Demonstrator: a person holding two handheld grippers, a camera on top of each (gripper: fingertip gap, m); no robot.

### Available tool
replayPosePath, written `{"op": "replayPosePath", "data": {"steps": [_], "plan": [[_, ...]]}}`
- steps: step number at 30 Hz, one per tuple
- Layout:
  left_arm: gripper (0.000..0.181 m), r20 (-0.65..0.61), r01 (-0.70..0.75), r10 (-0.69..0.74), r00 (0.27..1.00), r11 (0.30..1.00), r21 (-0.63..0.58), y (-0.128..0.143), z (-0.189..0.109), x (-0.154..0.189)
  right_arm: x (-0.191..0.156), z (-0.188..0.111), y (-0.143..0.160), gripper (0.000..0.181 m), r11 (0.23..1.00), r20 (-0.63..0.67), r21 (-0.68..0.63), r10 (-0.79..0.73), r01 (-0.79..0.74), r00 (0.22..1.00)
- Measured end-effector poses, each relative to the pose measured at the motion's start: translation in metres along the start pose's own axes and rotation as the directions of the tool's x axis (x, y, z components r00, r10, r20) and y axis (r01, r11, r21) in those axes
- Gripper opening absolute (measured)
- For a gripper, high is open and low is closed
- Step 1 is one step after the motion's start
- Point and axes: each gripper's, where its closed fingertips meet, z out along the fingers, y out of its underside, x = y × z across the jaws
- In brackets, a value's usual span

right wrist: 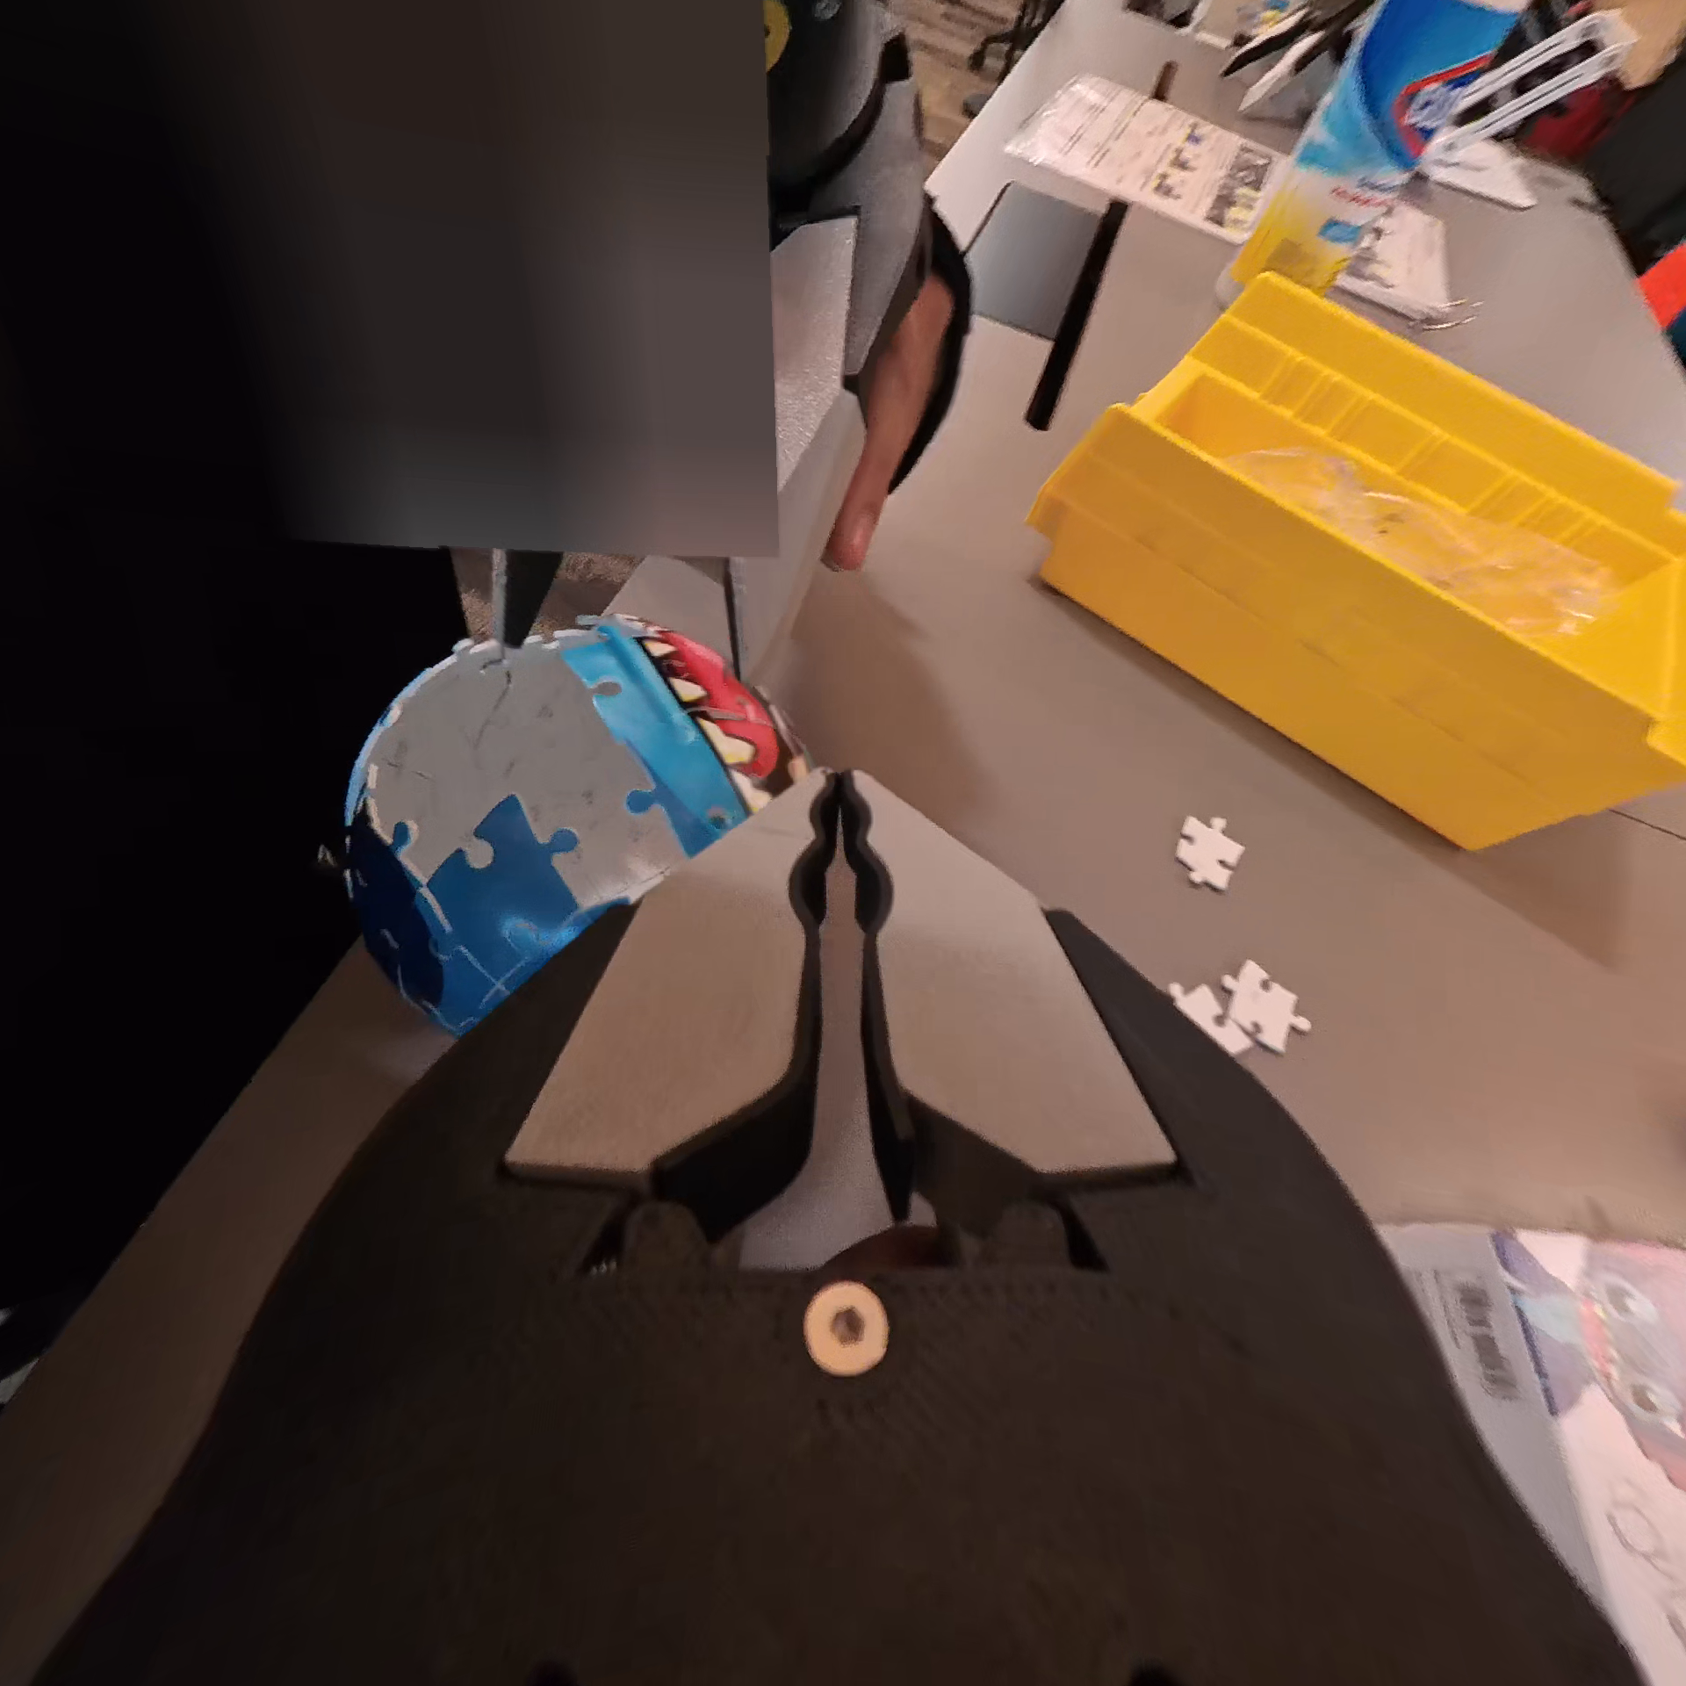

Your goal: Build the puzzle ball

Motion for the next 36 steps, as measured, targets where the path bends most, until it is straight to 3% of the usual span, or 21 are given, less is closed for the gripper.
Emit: {"op": "replayPosePath", "data": {"steps": [6, 13, 16, 18, 20, 22, 24, 26, 28, 29, 33, 36], "plan": [[0.06, 0.073, 0.075, -0.084, 0.994, 0.991, 0.113, -0.001, -0.028, -0.022, 0.023, -0.042, 0.009, 0.0, 0.993, -0.151, 0.105, 0.062, -0.046, 0.987], [0.061, 0.157, 0.201, -0.257, 0.954, 0.932, 0.302, 0.01, -0.064, -0.047, 0.054, -0.097, 0.071, 0.009, 0.965, -0.374, 0.173, 0.25, -0.197, 0.893], [0.066, 0.155, 0.252, -0.328, 0.932, 0.893, 0.373, 0.016, -0.068, -0.057, 0.056, -0.105, 0.097, 0.018, 0.935, -0.383, 0.196, 0.351, -0.297, 0.854], [0.081, 0.142, 0.278, -0.381, 0.914, 0.841, 0.464, 0.012, -0.077, -0.064, 0.058, -0.107, 0.114, 0.022, 0.927, -0.417, 0.173, 0.375, -0.333, 0.828], [0.082, 0.119, 0.271, -0.43, 0.895, 0.736, 0.621, -0.006, -0.1, -0.076, 0.066, -0.118, 0.117, 0.031, 0.92, -0.473, 0.213, 0.392, -0.33, 0.789], [0.073, 0.089, 0.256, -0.486, 0.869, 0.597, 0.76, -0.02, -0.131, -0.091, 0.076, -0.135, 0.103, 0.037, 0.88, -0.48, 0.36, 0.459, -0.31, 0.748], [0.063, 0.057, 0.279, -0.533, 0.844, 0.528, 0.802, -0.021, -0.147, -0.101, 0.079, -0.149, 0.092, 0.039, 0.818, -0.425, 0.486, 0.529, -0.308, 0.735], [0.054, 0.126, 0.325, -0.576, 0.808, 0.613, 0.72, 0.0, -0.13, -0.108, 0.08, -0.147, 0.108, 0.045, 0.823, -0.433, 0.45, 0.542, -0.348, 0.72], [0.056, 0.297, 0.392, -0.591, 0.75, 0.758, 0.521, 0.047, -0.1, -0.115, 0.078, -0.135, 0.137, 0.053, 0.856, -0.481, 0.308, 0.517, -0.416, 0.708], [0.056, 0.378, 0.43, -0.588, 0.715, 0.797, 0.424, 0.073, -0.088, -0.116, 0.075, -0.127, 0.149, 0.053, 0.86, -0.498, 0.245, 0.507, -0.447, 0.704], [0.057, 0.509, 0.601, -0.603, 0.614, 0.775, 0.193, 0.136, -0.061, -0.115, 0.067, -0.098, 0.168, 0.051, 0.859, -0.514, 0.086, 0.472, -0.505, 0.716], [0.06, 0.581, 0.674, -0.578, 0.574, 0.735, 0.066, 0.163, -0.051, -0.12, 0.068, -0.091, 0.184, 0.051, 0.882, -0.607, -0.073, 0.33, -0.465, 0.722]]}}
